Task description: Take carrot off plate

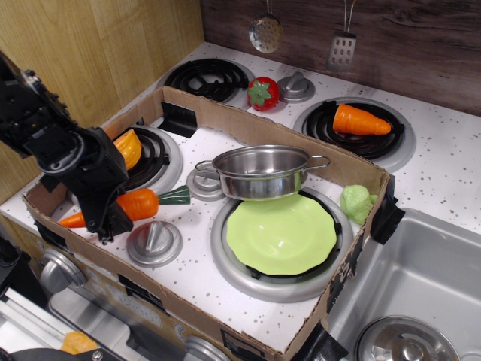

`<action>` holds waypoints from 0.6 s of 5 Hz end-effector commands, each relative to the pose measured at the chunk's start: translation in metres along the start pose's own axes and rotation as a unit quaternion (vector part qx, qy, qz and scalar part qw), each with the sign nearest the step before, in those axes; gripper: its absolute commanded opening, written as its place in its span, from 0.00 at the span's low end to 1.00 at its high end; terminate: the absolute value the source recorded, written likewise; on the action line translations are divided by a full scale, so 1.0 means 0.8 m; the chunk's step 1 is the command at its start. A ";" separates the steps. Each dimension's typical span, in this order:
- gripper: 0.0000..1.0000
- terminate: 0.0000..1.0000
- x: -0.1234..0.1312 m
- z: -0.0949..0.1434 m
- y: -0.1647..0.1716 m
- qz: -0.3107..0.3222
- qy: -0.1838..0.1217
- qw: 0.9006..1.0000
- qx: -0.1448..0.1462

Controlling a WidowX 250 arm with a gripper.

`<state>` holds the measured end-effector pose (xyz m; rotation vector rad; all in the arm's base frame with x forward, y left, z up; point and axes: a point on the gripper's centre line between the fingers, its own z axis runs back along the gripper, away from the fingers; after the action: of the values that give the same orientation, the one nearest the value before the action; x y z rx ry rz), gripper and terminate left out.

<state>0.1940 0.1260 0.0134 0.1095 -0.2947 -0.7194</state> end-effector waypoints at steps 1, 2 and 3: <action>1.00 0.00 0.013 0.018 0.019 0.000 0.005 1.000 0.024; 1.00 0.00 0.021 0.030 0.017 0.005 0.017 0.999 0.036; 1.00 0.00 0.030 0.044 0.017 0.006 0.028 0.999 0.034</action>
<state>0.1968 0.1160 0.0425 0.1524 -0.2379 -0.6884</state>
